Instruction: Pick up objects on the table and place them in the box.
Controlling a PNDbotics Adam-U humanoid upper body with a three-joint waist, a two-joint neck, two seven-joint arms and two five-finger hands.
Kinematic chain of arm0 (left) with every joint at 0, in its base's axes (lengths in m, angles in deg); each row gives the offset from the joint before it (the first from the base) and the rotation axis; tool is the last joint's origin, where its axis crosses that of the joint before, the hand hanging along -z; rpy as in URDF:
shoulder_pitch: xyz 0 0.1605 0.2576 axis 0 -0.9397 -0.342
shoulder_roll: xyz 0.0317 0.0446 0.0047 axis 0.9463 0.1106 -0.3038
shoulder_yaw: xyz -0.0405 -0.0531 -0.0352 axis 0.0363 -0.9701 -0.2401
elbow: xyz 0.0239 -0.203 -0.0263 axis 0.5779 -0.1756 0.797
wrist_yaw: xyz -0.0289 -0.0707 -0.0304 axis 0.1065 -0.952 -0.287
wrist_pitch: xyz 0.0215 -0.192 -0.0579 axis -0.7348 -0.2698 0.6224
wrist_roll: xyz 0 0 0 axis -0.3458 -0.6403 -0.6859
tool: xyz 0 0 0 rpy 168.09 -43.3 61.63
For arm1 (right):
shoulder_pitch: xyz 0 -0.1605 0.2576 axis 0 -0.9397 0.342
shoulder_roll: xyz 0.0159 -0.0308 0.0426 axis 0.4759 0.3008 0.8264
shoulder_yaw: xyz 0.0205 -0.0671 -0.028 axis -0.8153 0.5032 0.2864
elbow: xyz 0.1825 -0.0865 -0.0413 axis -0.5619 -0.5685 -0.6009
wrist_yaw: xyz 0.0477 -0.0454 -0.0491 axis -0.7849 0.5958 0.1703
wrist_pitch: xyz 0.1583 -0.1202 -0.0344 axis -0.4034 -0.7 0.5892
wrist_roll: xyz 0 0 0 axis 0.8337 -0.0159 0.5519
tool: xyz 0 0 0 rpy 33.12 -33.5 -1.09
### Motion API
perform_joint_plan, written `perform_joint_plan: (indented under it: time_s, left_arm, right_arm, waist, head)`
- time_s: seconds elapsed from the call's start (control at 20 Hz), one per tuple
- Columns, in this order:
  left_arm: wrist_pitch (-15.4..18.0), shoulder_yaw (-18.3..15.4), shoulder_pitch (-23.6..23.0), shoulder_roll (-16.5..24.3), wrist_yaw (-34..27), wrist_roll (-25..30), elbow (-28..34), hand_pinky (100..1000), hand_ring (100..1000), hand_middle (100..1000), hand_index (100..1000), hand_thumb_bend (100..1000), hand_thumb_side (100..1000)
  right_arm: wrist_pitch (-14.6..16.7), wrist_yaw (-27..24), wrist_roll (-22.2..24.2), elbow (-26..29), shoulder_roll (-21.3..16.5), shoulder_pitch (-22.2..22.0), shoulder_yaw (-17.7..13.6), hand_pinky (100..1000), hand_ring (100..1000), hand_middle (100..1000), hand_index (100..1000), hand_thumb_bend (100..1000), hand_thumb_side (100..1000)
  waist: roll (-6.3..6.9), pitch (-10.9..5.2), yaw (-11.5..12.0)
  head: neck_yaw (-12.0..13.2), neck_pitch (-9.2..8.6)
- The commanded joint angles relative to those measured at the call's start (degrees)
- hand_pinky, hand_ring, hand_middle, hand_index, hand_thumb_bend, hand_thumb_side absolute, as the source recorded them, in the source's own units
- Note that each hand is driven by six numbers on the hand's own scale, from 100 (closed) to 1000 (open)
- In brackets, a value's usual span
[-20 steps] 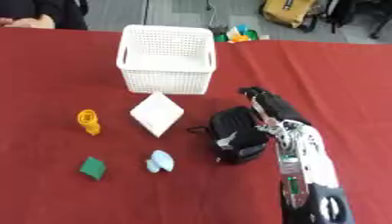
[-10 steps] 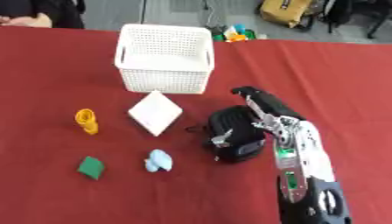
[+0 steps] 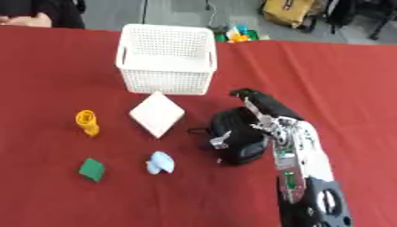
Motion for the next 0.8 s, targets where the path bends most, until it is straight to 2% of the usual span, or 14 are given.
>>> perform_joint_plan:
  time_s: [0.05,0.25,0.3,0.8]
  left_arm:
    - [-0.34,0.07,0.67,0.32,-0.45,-0.08,1.12,574,545,518,720,132,911]
    - [-0.51,0.02,0.61,0.41,-0.94,-0.24,1.12,573,544,517,719,133,912]
    - [-0.50,0.00,0.63,0.42,-0.99,-0.25,1.12,571,543,516,716,133,911]
    - [-0.52,-0.03,0.60,0.36,-1.05,-0.23,1.12,568,541,514,714,132,912]
  right_arm:
    - [2.27,2.53,-1.53,0.32,-1.24,0.21,1.06,949,983,955,984,940,624]
    - [3.82,4.14,-2.43,-0.23,-1.47,-0.04,1.09,954,984,957,975,929,640]
    - [4.09,4.50,-2.48,-0.37,-1.59,-0.08,1.11,978,990,961,960,920,660]
    - [6.25,8.21,-3.20,-0.34,-1.90,-0.34,1.55,991,991,960,946,897,666]
  waist:
    - [-0.04,-0.97,-0.14]
    - [-0.25,-0.99,-0.22]
    - [-0.26,-0.95,-0.25]
    - [-0.17,-0.58,-0.50]
  head:
    - [0.31,0.00]
    - [0.47,-0.07]
    - [0.48,-0.14]
    - [0.57,-0.34]
